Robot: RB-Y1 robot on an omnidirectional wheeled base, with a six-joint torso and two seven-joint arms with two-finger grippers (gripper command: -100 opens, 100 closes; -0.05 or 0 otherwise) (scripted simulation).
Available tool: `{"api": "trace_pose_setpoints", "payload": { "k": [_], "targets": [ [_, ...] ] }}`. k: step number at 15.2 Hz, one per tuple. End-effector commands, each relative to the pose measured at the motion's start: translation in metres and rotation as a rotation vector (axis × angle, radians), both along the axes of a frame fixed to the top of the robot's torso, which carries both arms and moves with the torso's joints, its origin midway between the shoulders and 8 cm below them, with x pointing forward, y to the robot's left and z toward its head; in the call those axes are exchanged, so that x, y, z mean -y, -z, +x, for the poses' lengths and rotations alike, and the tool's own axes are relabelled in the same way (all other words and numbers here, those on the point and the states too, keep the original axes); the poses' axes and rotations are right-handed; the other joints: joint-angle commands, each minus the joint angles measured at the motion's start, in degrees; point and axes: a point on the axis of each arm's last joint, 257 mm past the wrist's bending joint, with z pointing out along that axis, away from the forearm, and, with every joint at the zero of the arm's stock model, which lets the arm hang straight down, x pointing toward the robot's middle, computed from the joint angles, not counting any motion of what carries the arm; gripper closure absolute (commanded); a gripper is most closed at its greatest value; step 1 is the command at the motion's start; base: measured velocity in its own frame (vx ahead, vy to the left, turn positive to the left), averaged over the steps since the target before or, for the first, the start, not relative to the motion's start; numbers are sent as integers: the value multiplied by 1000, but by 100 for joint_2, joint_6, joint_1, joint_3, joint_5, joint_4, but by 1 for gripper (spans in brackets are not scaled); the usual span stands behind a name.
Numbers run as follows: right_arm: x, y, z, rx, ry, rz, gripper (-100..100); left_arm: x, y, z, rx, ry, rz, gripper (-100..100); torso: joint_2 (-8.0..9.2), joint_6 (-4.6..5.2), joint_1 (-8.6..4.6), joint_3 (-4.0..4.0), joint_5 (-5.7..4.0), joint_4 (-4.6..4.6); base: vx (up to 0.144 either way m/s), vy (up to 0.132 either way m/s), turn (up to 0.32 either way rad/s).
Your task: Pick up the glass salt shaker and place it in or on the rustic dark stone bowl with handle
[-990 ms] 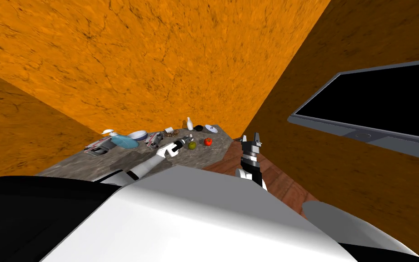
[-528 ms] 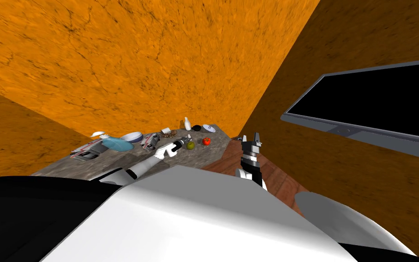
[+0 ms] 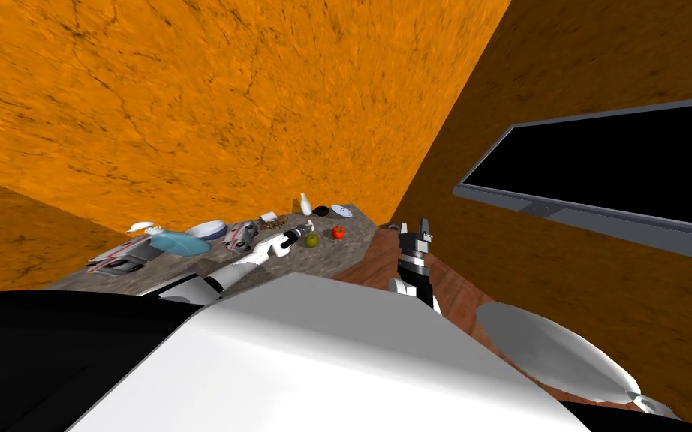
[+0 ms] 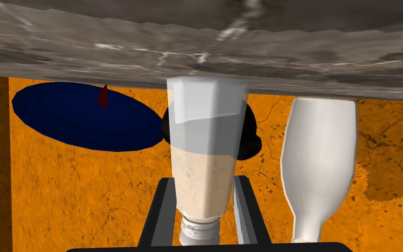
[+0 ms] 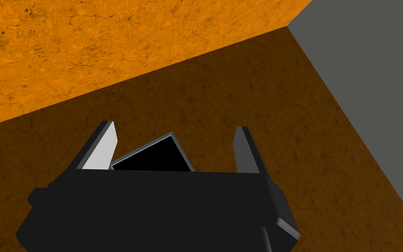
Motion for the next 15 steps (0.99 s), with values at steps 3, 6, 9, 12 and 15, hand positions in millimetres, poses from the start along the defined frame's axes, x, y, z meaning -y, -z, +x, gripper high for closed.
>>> {"api": "trace_pose_setpoints", "payload": {
  "k": [3,6,9,12,15],
  "targets": [
    [0,0,0,0,0,0,0,-45,-8,5,-14,-67,-5,100,0,2,0,0,0,1,-33,12,-306],
    [0,0,0,0,0,0,0,-79,-15,6,-24,-121,-4,100,-4,-1,2,-1,-1,1,-17,12,-281],
    [0,0,0,0,0,0,0,-104,-21,5,-30,-162,-2,100,-9,-3,3,-4,0,0,-9,12,-201],
    [0,0,0,0,0,0,0,-145,-32,3,-38,-231,2,100,-13,7,1,-5,-3,1,-9,20,-399],
    [0,0,0,0,0,0,0,-173,-41,0,-41,-279,5,100,-16,4,6,-7,-3,1,-8,32,-309]
  ]
}}
